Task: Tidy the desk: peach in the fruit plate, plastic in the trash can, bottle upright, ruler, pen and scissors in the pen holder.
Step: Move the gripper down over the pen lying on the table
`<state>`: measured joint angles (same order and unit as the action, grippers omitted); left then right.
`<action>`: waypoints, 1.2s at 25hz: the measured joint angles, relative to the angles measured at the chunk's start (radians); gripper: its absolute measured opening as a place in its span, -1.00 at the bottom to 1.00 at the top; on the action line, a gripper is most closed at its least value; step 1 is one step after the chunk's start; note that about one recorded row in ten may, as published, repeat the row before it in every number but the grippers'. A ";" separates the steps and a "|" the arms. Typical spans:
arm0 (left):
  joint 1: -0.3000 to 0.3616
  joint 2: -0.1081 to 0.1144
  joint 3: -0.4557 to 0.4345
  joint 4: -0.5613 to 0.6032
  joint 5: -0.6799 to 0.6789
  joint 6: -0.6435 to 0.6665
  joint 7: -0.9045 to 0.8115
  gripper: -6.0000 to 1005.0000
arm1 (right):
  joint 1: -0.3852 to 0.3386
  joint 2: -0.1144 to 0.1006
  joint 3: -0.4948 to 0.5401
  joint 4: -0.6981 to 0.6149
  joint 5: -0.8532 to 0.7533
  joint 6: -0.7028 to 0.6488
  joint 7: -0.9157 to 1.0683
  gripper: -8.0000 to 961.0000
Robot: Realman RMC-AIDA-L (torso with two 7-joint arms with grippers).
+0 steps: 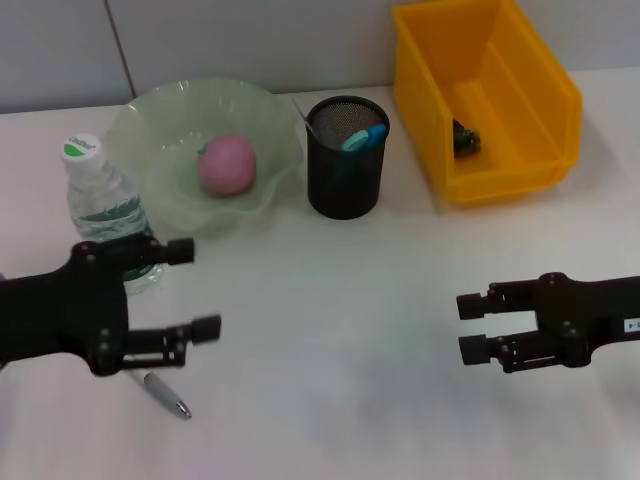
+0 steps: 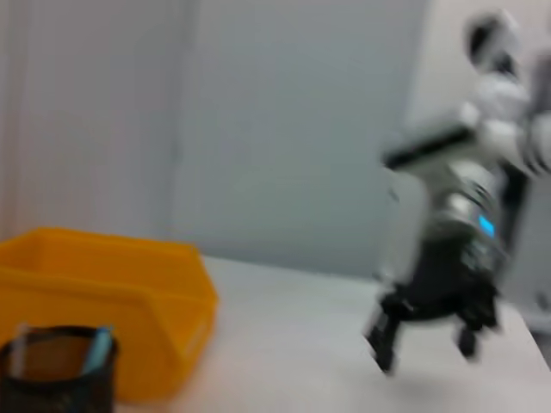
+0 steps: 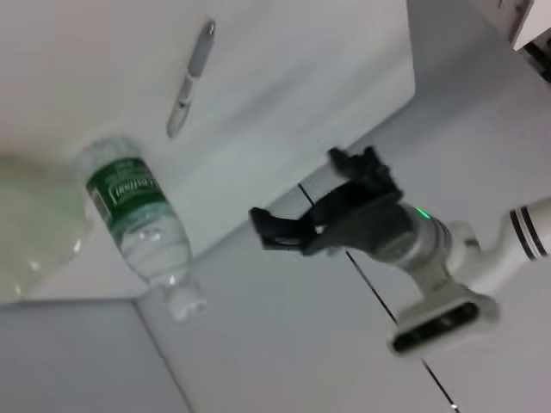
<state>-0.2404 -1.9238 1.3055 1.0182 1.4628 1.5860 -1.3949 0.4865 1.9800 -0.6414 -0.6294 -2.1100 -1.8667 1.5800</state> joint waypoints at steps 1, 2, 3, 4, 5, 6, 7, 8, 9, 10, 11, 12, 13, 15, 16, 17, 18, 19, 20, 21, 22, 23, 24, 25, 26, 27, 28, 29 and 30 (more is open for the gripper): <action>0.000 0.000 0.000 0.000 0.000 0.000 0.000 0.72 | 0.000 0.000 0.000 0.000 0.000 0.000 0.000 0.53; -0.016 -0.008 -0.036 0.042 0.059 0.035 -0.012 0.72 | 0.011 -0.009 -0.001 -0.001 -0.013 -0.001 0.040 0.53; -0.029 -0.017 -0.066 0.077 0.116 0.073 -0.018 0.72 | 0.011 -0.009 -0.001 -0.001 -0.013 -0.001 0.040 0.53; -0.047 -0.026 -0.098 0.116 0.170 0.108 -0.022 0.72 | 0.014 -0.013 -0.001 -0.002 -0.015 -0.002 0.060 0.53; -0.084 -0.041 -0.142 0.196 0.275 0.172 -0.022 0.72 | 0.018 -0.021 -0.001 -0.003 -0.018 -0.007 0.098 0.52; -0.084 -0.041 -0.142 0.196 0.275 0.172 -0.022 0.72 | 0.018 -0.021 -0.001 -0.003 -0.018 -0.007 0.098 0.52; -0.102 -0.048 -0.155 0.238 0.327 0.199 -0.019 0.72 | 0.020 -0.024 -0.001 -0.004 -0.018 -0.010 0.116 0.52; -0.110 -0.052 -0.156 0.259 0.351 0.207 -0.017 0.72 | 0.021 -0.026 -0.001 -0.004 -0.018 -0.014 0.133 0.52; -0.125 -0.058 -0.157 0.301 0.400 0.223 -0.009 0.72 | 0.021 -0.026 0.000 -0.004 -0.019 -0.016 0.144 0.52; -0.148 -0.072 -0.153 0.366 0.477 0.238 0.015 0.73 | 0.018 -0.026 0.005 -0.004 -0.019 -0.018 0.164 0.52; -0.148 -0.072 -0.153 0.366 0.477 0.238 0.015 0.72 | 0.018 -0.026 0.005 -0.004 -0.019 -0.018 0.164 0.52; -0.160 -0.082 -0.150 0.401 0.525 0.246 0.039 0.72 | 0.016 -0.027 0.010 -0.001 -0.019 -0.017 0.170 0.52; -0.171 -0.092 -0.149 0.426 0.567 0.253 0.066 0.72 | 0.016 -0.027 0.010 -0.001 -0.019 -0.017 0.170 0.52; -0.203 -0.113 -0.134 0.469 0.664 0.275 0.126 0.72 | 0.015 -0.028 0.013 0.009 -0.019 -0.010 0.183 0.52; -0.213 -0.114 -0.119 0.475 0.688 0.279 0.138 0.72 | 0.015 -0.028 0.013 0.009 -0.019 -0.010 0.183 0.52; -0.231 -0.105 -0.085 0.480 0.712 0.281 0.147 0.72 | 0.016 -0.029 0.013 0.010 -0.019 -0.008 0.196 0.52; -0.231 -0.105 -0.085 0.480 0.712 0.281 0.147 0.72 | 0.017 -0.029 0.013 0.011 -0.019 -0.006 0.212 0.52; -0.231 -0.105 -0.085 0.480 0.712 0.281 0.147 0.72 | 0.019 -0.030 0.013 0.011 -0.019 -0.004 0.229 0.52; -0.236 -0.102 -0.074 0.481 0.718 0.280 0.149 0.72 | 0.022 -0.031 0.013 0.011 -0.019 0.000 0.248 0.52; -0.278 -0.061 0.026 0.484 0.749 0.275 0.155 0.72 | 0.022 -0.031 0.013 0.011 -0.019 0.000 0.248 0.52; -0.291 -0.051 0.053 0.488 0.759 0.274 0.158 0.72 | 0.024 -0.031 0.013 0.011 -0.017 0.011 0.254 0.51; -0.300 -0.042 0.076 0.492 0.768 0.272 0.160 0.72 | 0.024 -0.031 0.013 0.011 -0.017 0.011 0.254 0.51; -0.300 -0.042 0.076 0.492 0.768 0.272 0.160 0.72 | 0.026 -0.031 0.013 0.011 -0.016 0.018 0.257 0.51; -0.317 -0.030 0.117 0.497 0.780 0.268 0.163 0.72 | 0.031 -0.031 0.014 0.011 -0.014 0.032 0.267 0.51; -0.333 -0.019 0.163 0.498 0.793 0.256 0.168 0.71 | 0.031 -0.031 0.014 0.011 -0.014 0.032 0.267 0.51; -0.344 -0.012 0.193 0.495 0.802 0.245 0.171 0.71 | 0.035 -0.032 0.014 0.011 -0.014 0.037 0.272 0.51; -0.344 -0.012 0.193 0.495 0.802 0.245 0.171 0.71 | 0.038 -0.032 0.014 0.011 -0.013 0.040 0.274 0.51; -0.344 -0.012 0.193 0.495 0.802 0.245 0.171 0.71 | 0.040 -0.032 0.015 0.011 -0.013 0.042 0.276 0.51; -0.344 -0.012 0.193 0.495 0.802 0.245 0.171 0.71 | 0.043 -0.032 0.018 0.008 -0.011 0.043 0.279 0.51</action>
<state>-0.5839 -1.9360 1.4983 1.5131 2.2651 1.8309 -1.2235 0.5300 1.9482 -0.6237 -0.6218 -2.1208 -1.8237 1.8588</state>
